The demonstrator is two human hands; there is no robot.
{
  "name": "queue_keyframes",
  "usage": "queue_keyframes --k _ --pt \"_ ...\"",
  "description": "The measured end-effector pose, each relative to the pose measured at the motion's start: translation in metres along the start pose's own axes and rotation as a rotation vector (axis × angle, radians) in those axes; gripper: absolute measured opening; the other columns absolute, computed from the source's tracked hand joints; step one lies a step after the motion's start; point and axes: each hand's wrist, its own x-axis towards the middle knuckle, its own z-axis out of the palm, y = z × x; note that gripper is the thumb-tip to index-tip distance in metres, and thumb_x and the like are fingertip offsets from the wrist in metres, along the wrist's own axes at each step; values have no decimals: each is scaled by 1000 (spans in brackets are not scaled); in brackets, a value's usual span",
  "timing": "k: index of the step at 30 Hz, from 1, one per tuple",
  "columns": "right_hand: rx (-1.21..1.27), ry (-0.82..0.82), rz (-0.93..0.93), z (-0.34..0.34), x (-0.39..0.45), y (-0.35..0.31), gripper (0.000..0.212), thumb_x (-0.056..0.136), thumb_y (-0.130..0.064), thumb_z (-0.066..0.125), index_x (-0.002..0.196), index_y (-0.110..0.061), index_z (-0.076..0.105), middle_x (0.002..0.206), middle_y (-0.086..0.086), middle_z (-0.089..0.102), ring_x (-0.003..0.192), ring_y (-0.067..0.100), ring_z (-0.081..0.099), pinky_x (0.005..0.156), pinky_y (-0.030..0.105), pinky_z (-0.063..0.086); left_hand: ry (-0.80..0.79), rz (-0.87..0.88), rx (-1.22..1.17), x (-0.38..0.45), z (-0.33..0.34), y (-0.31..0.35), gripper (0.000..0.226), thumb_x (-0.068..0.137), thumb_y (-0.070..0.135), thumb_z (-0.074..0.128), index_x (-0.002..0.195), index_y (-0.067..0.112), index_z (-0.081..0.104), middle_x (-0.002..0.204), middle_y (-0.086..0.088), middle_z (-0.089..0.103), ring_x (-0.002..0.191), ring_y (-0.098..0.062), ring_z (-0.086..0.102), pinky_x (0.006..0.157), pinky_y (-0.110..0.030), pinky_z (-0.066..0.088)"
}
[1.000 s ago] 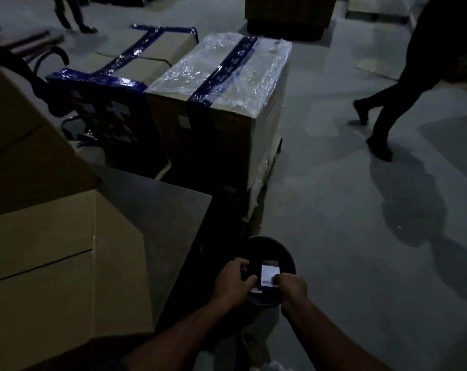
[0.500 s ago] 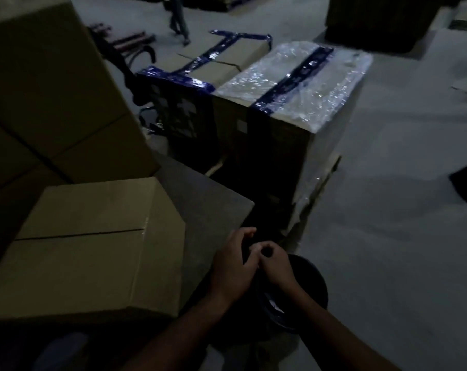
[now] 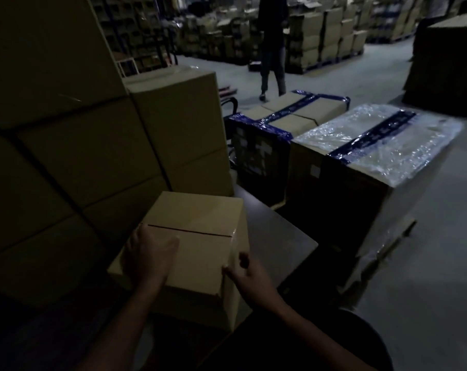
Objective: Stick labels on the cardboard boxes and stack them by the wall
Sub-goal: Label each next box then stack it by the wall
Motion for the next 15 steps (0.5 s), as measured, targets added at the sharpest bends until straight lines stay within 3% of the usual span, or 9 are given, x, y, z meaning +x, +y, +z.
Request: queue_keyframes --k 4,6,8,10,15 --pt "133 -38 -10 22 -13 -7 36 88 -35 62 119 -19 53 118 -4 60 113 17 58 92 36 51 -56 -70 66 13 -15 -30 107 67 75 70 147 14 35 150 -15 39 139 -36 33 117 -53 20" --pt "148 -70 -23 25 -23 -16 37 90 -32 61 123 -20 50 119 -8 57 111 11 56 89 26 50 -91 -122 97 11 -27 -32 112 66 78 69 150 11 33 152 -16 38 140 -36 32 117 -51 18" --pt "143 -87 -74 25 -30 -18 48 85 -42 65 126 -31 44 122 -12 55 111 6 55 88 25 51 -150 -128 97 11 -35 -35 108 67 78 68 148 14 37 150 -15 40 139 -36 33 116 -51 22" --pt "122 -24 -118 19 -32 -15 65 70 -62 68 126 -44 40 129 -9 54 116 10 54 94 40 52 -215 -97 52 6 -41 -35 106 68 73 72 150 17 36 151 -13 39 140 -35 32 116 -48 25" --pt "195 72 -206 -31 -35 -47 65 64 -75 64 122 -53 45 126 -11 57 113 13 57 95 46 50 -139 92 -270 -26 -73 -4 97 69 55 82 148 17 40 145 -8 44 133 -29 38 105 -41 36"
